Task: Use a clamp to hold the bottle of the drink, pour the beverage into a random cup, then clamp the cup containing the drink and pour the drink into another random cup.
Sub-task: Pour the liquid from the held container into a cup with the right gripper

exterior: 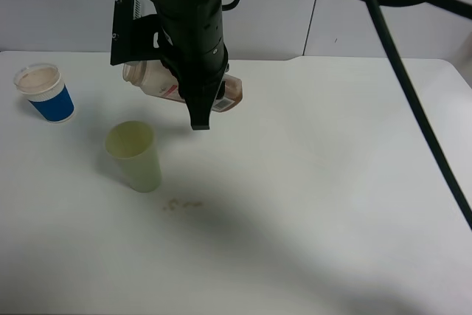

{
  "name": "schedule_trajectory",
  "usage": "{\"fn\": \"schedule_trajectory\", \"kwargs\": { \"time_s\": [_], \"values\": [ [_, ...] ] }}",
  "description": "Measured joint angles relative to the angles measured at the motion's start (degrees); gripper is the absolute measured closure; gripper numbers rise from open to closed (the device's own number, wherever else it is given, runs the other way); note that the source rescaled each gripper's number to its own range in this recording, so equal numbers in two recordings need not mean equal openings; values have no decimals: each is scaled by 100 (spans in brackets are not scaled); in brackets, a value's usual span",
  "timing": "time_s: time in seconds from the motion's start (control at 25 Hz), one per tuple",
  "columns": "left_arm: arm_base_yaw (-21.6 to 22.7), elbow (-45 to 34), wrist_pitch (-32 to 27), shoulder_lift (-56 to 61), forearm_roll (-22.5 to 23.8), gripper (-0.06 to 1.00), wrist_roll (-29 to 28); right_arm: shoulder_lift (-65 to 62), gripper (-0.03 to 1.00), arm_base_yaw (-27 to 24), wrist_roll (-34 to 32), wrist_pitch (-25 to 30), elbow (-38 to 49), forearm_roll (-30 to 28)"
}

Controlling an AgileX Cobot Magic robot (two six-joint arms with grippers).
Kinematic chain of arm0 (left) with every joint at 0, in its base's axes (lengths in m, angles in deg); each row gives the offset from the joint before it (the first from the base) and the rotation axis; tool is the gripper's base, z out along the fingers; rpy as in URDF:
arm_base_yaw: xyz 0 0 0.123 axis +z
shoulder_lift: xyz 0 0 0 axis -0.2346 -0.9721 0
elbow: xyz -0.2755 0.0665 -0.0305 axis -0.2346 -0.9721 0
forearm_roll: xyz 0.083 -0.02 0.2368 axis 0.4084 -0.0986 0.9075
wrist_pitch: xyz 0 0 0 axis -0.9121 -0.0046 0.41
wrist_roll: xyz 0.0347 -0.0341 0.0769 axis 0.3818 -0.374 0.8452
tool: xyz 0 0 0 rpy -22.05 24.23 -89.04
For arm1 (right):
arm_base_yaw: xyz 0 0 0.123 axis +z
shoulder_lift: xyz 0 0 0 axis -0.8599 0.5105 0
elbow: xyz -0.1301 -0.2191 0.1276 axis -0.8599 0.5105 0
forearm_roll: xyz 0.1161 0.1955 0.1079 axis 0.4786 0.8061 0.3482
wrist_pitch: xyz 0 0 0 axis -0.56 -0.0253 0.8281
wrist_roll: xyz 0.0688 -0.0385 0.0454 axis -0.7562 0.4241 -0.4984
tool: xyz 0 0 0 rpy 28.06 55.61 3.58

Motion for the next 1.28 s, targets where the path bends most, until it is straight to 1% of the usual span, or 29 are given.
{"fn": "schedule_trajectory", "kwargs": {
  "time_s": [0.52,0.96,1.28],
  "values": [
    [0,0,0,0,-5,-6,0,331,96,64,30,25,-36,-1],
    [0,0,0,0,-5,-6,0,331,96,132,43,79,-36,-295],
    [0,0,0,0,-5,-6,0,339,96,231,48,250,-36,-468]
  ]
}}
